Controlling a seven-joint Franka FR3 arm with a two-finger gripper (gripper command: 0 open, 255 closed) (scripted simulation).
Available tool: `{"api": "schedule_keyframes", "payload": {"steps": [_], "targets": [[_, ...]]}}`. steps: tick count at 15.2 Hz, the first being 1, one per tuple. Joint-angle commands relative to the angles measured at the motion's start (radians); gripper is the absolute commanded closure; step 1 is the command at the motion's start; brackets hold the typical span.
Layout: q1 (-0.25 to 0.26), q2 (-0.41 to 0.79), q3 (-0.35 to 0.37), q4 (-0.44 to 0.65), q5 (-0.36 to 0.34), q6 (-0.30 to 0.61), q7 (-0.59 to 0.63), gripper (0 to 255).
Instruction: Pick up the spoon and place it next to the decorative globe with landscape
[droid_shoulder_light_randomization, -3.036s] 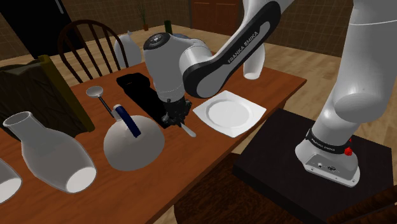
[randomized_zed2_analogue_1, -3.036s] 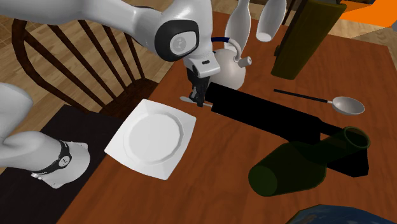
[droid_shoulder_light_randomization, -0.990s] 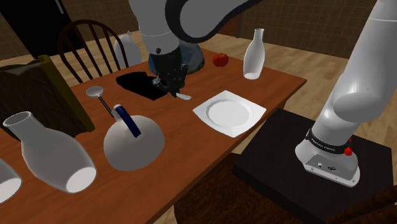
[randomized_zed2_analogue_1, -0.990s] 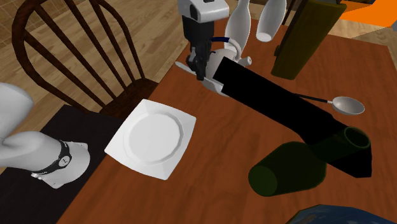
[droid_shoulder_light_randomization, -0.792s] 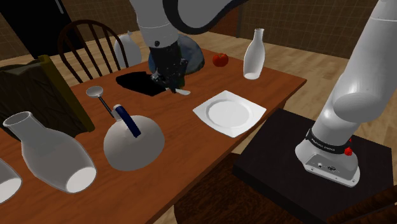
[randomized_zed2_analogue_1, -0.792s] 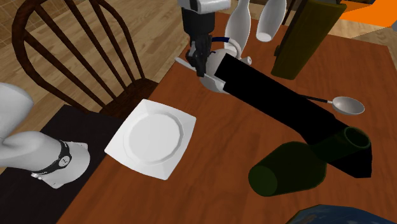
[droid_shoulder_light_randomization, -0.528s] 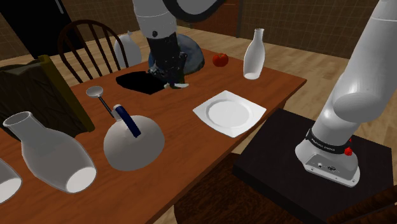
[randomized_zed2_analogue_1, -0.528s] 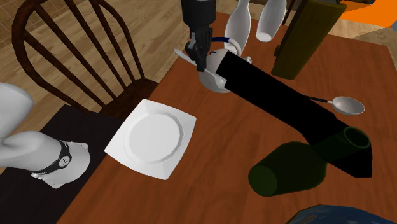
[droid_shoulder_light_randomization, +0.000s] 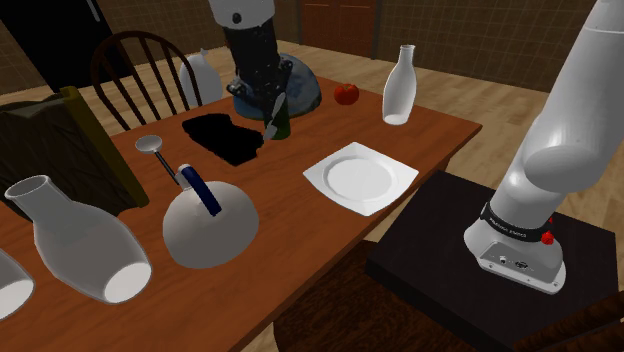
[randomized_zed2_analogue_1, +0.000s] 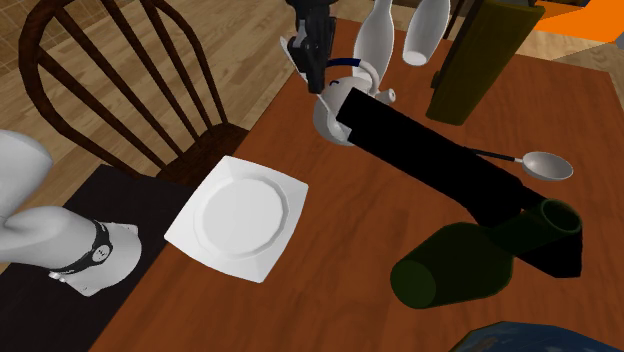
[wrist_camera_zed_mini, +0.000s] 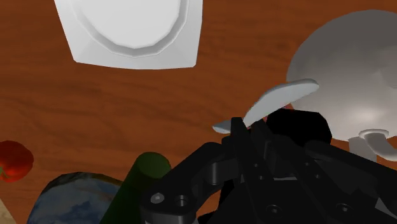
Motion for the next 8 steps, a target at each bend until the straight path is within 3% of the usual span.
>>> {"api": "schedule_keyframes", "payload": {"steps": [1,8], "targets": [[0.002,0.005,0.002,0.036,-0.003,-0.031,-0.003,255],[0.011,0.025,0.007,0.142,-0.014,-0.123,-0.011,255]]}}
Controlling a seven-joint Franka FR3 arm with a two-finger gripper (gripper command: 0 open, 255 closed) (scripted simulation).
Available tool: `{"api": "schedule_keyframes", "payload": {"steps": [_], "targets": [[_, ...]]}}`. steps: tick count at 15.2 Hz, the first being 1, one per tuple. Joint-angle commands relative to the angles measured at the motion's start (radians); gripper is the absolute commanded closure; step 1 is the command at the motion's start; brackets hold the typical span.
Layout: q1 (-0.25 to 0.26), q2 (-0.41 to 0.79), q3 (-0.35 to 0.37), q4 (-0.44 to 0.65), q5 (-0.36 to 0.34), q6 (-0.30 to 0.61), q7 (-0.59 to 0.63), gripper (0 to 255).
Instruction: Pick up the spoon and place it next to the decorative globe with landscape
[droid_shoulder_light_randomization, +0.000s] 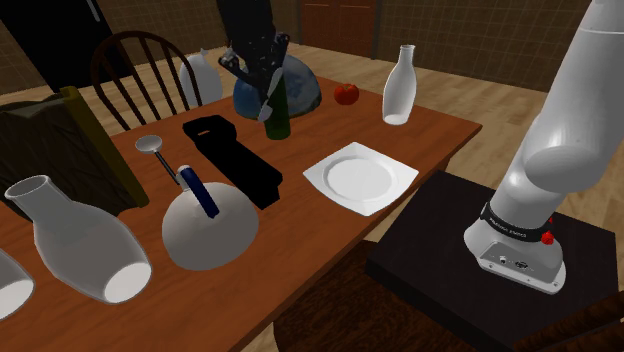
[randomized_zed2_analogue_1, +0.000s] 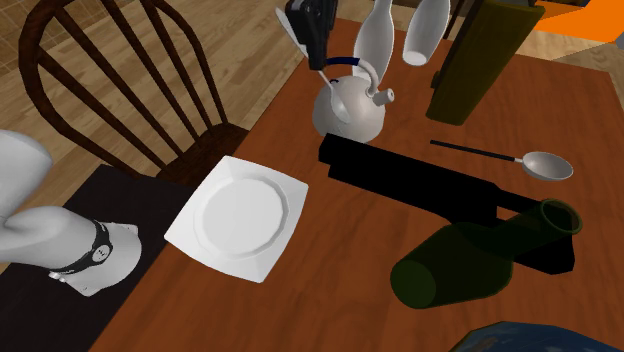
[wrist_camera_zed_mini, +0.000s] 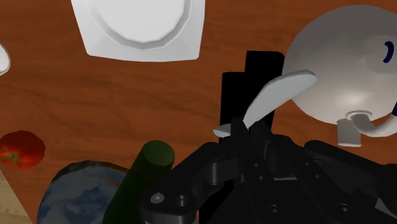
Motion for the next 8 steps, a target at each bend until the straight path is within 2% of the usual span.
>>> {"api": "schedule_keyframes", "payload": {"steps": [1,8], "targets": [[-0.018,-0.019,-0.013,-0.011,0.012,0.003,-0.031,255],[-0.121,-0.105,-0.109,-0.102,0.062,0.066,-0.223,255]]}}
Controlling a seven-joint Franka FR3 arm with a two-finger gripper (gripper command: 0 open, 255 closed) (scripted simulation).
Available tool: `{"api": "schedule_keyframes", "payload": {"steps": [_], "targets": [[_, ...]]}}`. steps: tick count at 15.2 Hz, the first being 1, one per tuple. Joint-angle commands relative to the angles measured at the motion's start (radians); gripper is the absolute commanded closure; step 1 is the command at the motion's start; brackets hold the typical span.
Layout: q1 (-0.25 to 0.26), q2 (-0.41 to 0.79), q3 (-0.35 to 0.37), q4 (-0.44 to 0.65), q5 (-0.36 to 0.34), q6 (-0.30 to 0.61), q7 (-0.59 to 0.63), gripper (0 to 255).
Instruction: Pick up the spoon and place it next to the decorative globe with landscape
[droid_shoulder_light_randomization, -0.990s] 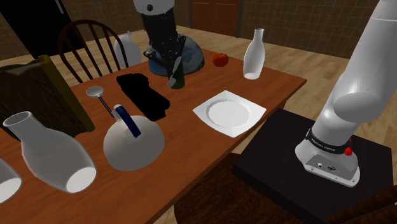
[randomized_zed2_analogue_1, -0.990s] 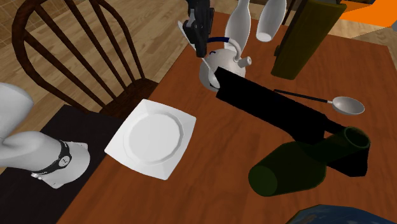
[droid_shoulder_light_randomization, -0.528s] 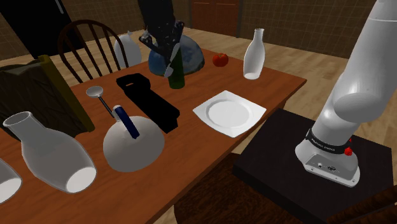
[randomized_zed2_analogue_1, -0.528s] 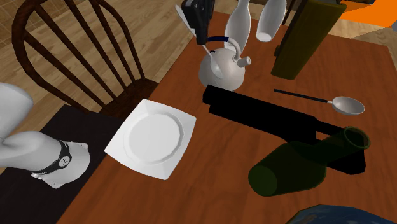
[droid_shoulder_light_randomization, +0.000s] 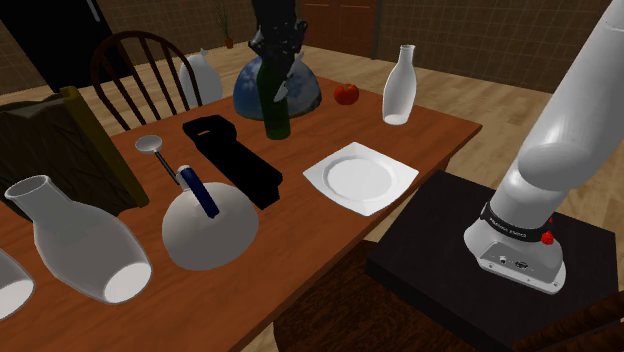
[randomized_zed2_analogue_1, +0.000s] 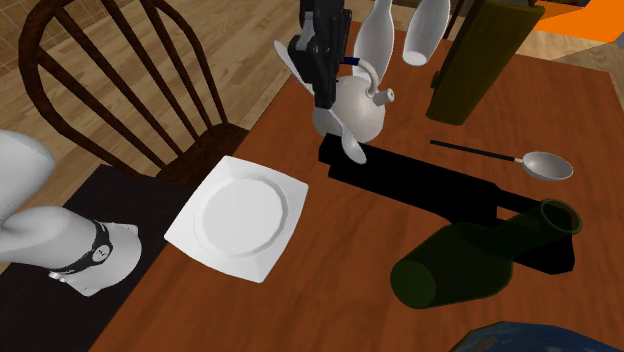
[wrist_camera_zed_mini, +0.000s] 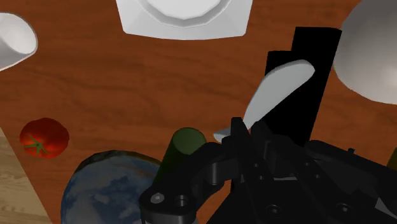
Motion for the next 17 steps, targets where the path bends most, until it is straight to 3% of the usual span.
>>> {"api": "schedule_keyframes", "payload": {"steps": [1,9,17], "targets": [[-0.026,-0.012,-0.028,-0.021,0.006,0.022,-0.053,255],[-0.117,-0.018,-0.131,-0.037,0.012,0.069,-0.242,255],[-0.199,0.049,-0.217,0.029,-0.006,0.095,-0.408,255]]}}
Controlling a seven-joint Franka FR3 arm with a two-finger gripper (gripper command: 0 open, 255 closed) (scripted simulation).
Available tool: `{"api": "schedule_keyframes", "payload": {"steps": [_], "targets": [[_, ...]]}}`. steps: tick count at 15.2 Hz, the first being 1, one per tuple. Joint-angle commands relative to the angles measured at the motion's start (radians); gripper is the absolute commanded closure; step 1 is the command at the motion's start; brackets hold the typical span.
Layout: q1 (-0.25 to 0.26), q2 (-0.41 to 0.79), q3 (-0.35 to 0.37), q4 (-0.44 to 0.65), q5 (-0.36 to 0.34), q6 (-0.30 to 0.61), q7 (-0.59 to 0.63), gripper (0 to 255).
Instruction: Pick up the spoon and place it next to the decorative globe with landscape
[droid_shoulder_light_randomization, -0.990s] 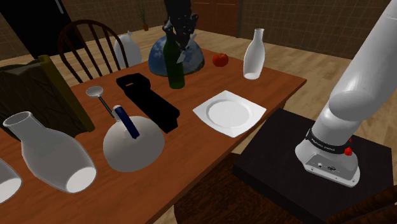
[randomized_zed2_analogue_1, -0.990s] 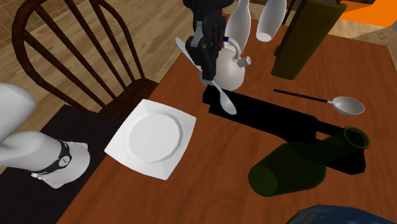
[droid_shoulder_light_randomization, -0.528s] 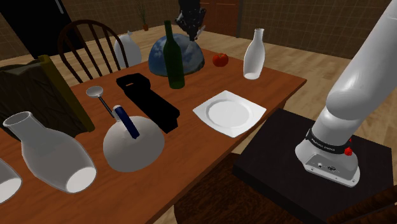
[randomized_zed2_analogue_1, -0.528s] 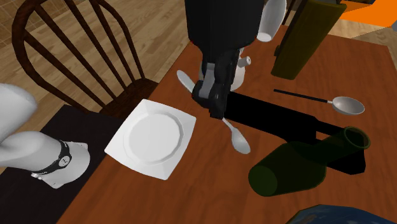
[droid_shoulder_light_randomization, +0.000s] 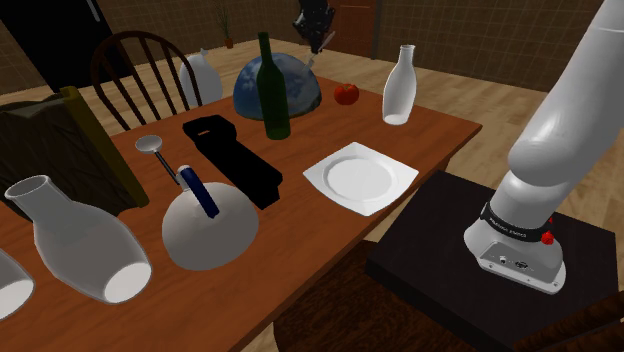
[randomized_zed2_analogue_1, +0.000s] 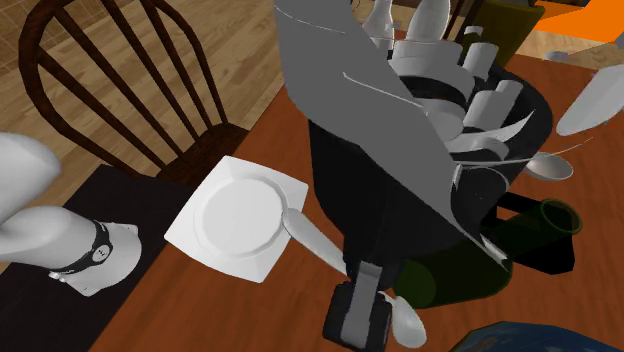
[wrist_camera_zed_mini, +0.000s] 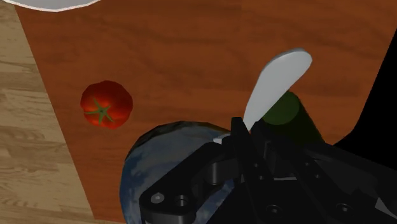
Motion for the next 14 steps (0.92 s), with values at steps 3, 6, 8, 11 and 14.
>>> {"api": "schedule_keyframes", "payload": {"steps": [3,6,8,11,14], "targets": [[-0.041,0.051,-0.039,0.057,-0.011,0.006,-0.082,255],[-0.068,0.101,-0.064,0.117,-0.021,0.003,-0.137,255],[-0.085,0.14,-0.08,0.166,-0.028,-0.002,-0.173,255],[-0.099,0.17,-0.091,0.189,-0.032,0.007,-0.198,255],[-0.102,0.161,-0.093,0.138,-0.031,0.05,-0.193,255]]}}
